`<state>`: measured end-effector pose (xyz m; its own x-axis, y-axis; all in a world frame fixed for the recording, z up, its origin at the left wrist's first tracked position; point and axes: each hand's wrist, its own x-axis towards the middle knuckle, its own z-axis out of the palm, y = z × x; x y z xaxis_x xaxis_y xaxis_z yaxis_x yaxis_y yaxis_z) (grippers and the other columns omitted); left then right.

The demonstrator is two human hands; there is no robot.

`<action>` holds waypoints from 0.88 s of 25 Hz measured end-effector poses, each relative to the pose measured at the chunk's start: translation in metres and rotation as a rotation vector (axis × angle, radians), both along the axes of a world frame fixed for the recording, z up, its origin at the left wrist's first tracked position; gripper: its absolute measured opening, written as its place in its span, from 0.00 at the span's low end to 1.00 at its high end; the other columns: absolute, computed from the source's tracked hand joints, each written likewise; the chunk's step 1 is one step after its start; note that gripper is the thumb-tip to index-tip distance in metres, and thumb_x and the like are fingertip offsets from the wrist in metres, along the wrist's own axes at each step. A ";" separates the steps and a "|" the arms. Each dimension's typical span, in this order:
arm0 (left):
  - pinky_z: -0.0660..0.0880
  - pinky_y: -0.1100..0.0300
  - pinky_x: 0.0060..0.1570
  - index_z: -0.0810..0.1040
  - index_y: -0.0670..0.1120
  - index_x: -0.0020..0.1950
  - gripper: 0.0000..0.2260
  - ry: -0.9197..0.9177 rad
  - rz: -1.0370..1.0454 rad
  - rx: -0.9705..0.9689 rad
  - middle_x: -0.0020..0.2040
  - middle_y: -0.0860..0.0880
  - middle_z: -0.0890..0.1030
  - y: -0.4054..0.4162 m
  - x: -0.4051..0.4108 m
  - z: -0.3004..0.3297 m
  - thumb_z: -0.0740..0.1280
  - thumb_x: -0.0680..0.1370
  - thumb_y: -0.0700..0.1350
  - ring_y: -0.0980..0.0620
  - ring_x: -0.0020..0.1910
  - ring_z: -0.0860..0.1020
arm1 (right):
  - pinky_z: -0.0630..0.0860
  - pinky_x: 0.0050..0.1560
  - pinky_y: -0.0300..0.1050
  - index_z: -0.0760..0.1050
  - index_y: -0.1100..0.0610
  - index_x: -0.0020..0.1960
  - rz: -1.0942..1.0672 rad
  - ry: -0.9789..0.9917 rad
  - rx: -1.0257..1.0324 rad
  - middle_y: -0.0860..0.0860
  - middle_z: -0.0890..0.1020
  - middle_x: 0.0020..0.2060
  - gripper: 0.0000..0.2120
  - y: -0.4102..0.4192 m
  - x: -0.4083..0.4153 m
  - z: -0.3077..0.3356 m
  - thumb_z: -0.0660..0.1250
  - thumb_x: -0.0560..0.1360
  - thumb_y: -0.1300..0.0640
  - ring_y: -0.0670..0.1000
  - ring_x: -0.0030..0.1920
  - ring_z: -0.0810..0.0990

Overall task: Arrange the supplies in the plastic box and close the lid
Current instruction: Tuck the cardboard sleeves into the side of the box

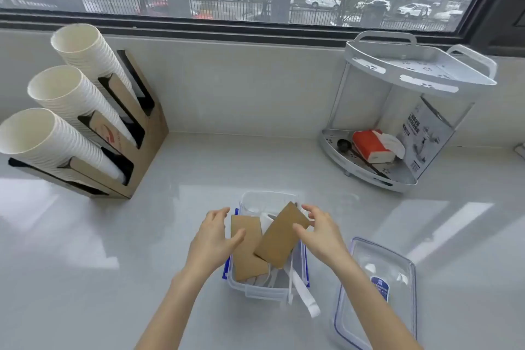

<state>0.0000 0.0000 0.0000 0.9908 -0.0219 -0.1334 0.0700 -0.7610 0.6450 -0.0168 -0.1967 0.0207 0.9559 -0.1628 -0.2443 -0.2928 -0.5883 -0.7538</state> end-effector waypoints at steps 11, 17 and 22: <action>0.72 0.57 0.46 0.68 0.48 0.64 0.22 0.185 0.045 -0.074 0.55 0.48 0.75 -0.002 -0.004 -0.022 0.66 0.73 0.51 0.50 0.44 0.74 | 0.70 0.51 0.44 0.65 0.54 0.66 -0.108 0.082 -0.008 0.51 0.67 0.51 0.25 0.003 0.011 -0.026 0.68 0.71 0.54 0.52 0.51 0.73; 0.68 0.62 0.38 0.69 0.51 0.50 0.08 0.090 0.117 -0.200 0.43 0.51 0.74 -0.001 -0.008 -0.016 0.66 0.73 0.45 0.56 0.35 0.74 | 0.69 0.48 0.42 0.72 0.53 0.57 -0.187 -0.022 0.179 0.58 0.77 0.50 0.12 -0.004 0.010 -0.026 0.65 0.74 0.60 0.54 0.46 0.75; 0.71 0.67 0.38 0.75 0.48 0.50 0.05 0.088 0.156 -0.438 0.44 0.49 0.79 0.001 -0.005 -0.007 0.62 0.76 0.42 0.51 0.41 0.76 | 0.76 0.47 0.39 0.75 0.51 0.51 -0.213 -0.081 0.571 0.55 0.80 0.47 0.11 -0.009 0.012 -0.017 0.57 0.79 0.63 0.53 0.47 0.78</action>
